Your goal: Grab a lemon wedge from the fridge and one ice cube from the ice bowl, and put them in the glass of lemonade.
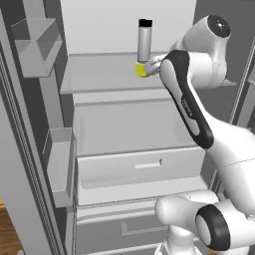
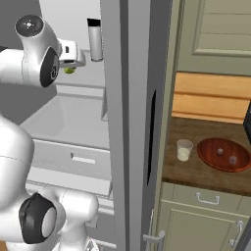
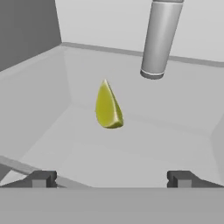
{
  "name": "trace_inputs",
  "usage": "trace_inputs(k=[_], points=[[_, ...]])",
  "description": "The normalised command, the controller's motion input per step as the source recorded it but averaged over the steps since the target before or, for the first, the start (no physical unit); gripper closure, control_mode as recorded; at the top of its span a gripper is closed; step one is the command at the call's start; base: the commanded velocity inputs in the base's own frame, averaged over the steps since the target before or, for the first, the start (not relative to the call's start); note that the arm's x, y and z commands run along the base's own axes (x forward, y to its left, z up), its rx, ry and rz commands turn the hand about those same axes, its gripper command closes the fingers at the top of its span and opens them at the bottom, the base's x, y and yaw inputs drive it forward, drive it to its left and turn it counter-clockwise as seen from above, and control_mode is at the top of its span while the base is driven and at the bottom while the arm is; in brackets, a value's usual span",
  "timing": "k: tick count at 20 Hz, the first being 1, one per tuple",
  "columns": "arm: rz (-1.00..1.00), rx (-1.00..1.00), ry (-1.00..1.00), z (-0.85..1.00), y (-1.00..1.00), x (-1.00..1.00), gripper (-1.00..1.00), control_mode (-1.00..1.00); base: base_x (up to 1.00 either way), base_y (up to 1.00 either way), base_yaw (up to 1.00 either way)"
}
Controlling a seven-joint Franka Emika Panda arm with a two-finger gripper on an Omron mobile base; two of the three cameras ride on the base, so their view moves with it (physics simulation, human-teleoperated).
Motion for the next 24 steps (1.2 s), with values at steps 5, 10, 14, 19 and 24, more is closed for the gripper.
trace_inputs(k=[5,10,14,19,24], points=[[0.00,0.00,0.00,-0.04,0.13,0.65,-1.00,-1.00,0.00,0.00,0.00],[0.00,0.00,0.03,-0.01,0.30,0.04,-1.00,-1.00,0.00,0.00,0.00],[0.00,0.00,0.07,-0.13,0.21,0.36,-1.00,-1.00,0.00,0.00,0.00],[0.00,0.00,0.08,-0.01,0.00,0.54,-1.00,-1.00,0.00,0.00,0.00],[0.00,0.00,0.04,-0.02,0.00,0.52,-1.00,-1.00,0.00,0.00,0.00]])
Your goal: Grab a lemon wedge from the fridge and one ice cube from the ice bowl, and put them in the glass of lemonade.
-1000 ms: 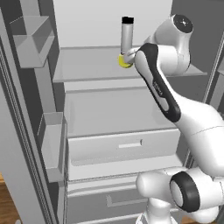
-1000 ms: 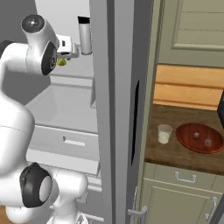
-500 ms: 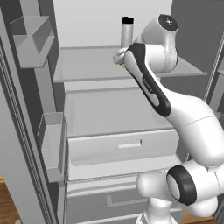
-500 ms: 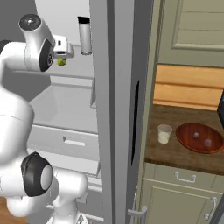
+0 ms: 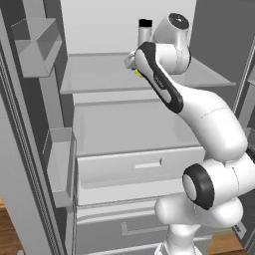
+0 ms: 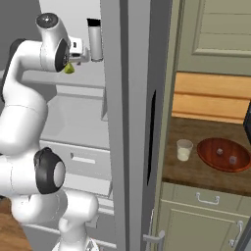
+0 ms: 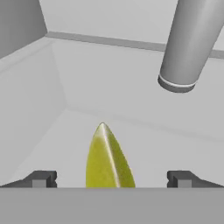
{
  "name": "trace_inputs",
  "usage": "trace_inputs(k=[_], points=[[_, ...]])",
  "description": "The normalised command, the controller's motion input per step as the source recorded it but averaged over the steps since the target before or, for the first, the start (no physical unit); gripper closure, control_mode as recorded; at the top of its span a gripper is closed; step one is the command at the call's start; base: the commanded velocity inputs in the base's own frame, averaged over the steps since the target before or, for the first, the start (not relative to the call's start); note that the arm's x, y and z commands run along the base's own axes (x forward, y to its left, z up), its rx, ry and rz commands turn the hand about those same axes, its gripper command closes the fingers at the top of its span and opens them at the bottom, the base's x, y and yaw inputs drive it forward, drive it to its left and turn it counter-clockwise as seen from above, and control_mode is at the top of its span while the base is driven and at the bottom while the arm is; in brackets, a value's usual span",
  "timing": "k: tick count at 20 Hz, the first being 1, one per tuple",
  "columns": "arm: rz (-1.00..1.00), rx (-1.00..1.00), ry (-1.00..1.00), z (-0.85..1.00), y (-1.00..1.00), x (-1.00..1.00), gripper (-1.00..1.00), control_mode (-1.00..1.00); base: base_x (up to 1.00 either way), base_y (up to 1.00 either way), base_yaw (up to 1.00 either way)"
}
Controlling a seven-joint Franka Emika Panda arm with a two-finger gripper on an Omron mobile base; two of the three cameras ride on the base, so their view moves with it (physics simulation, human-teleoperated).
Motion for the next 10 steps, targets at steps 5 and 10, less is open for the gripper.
trace_inputs(k=[5,10], points=[[0.00,0.00,0.18,-0.02,0.00,0.31,-1.00,-1.00,0.00,0.00,0.00],[0.00,0.00,0.00,-0.05,0.00,-0.34,-1.00,-1.00,0.00,0.00,0.00]])
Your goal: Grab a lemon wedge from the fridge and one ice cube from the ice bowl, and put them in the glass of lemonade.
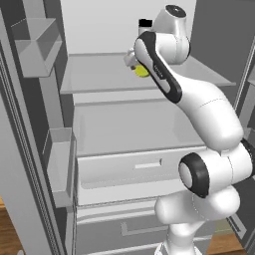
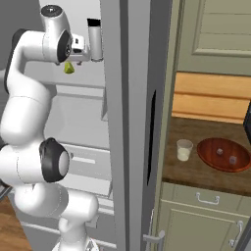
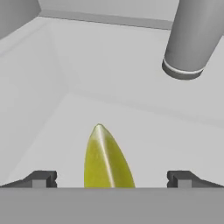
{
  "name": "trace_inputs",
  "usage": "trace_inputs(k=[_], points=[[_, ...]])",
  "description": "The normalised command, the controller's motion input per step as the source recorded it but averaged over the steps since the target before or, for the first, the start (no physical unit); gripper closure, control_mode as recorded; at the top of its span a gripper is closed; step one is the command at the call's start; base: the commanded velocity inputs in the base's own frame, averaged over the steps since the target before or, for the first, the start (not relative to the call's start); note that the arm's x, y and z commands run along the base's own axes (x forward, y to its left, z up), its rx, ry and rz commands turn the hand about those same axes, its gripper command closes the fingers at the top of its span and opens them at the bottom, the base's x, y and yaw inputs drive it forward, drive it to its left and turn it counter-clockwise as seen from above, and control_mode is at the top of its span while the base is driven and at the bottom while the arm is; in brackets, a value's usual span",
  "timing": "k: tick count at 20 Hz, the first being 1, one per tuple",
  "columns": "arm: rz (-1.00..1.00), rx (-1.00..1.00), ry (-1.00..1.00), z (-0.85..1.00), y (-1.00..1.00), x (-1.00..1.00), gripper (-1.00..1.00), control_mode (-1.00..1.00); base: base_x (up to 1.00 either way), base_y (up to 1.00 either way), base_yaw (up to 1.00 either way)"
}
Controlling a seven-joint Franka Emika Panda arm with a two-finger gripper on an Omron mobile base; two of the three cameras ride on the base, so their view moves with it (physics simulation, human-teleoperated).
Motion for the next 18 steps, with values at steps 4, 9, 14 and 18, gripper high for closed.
trace_inputs(k=[4,9,14,18], points=[[0.00,0.00,-0.02,0.11,0.00,-0.26,-1.00,-1.00,0.00,0.00,0.00],[0.00,0.00,-0.04,-0.05,0.00,-0.13,-1.00,-1.00,0.00,0.00,0.00],[0.00,0.00,0.02,-0.14,0.00,0.29,-1.00,-1.00,0.00,0.00,0.00],[0.00,0.00,0.03,-0.21,0.00,0.23,-1.00,-1.00,0.00,0.00,0.00]])
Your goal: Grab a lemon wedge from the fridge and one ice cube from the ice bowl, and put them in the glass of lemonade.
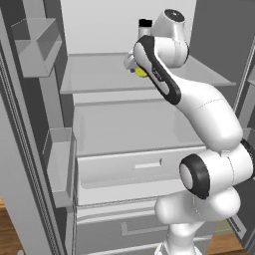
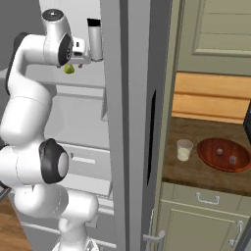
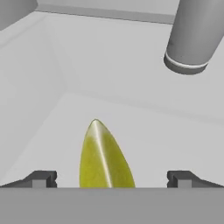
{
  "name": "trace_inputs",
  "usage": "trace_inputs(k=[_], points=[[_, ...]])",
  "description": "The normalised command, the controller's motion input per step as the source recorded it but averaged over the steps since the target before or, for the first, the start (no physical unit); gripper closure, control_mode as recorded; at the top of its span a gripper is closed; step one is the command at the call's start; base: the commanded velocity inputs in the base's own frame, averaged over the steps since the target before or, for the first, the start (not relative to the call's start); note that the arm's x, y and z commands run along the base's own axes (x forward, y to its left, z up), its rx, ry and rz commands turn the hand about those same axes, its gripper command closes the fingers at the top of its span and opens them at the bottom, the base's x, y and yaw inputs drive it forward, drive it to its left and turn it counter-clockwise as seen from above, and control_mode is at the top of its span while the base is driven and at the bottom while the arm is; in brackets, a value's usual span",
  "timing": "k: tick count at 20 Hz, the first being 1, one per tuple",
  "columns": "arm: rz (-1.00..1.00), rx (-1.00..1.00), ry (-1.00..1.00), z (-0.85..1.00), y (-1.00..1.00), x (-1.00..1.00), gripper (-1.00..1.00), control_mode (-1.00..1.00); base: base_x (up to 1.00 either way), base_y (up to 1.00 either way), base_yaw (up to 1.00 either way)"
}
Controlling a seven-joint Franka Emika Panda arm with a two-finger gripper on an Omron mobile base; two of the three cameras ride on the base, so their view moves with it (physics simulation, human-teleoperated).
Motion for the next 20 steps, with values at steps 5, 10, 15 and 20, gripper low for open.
trace_inputs(k=[5,10,15,20], points=[[0.00,0.00,0.00,-0.02,0.00,-0.07,-1.00,-1.00,0.00,0.00,0.00],[0.00,0.00,-0.01,0.00,0.00,-0.20,-1.00,-1.00,0.00,0.00,0.00],[0.00,0.00,-0.01,-0.19,0.00,0.10,-1.00,-1.00,0.00,0.00,0.00],[0.00,0.00,0.00,-0.16,0.02,0.35,-1.00,-1.00,0.00,0.00,0.00]])
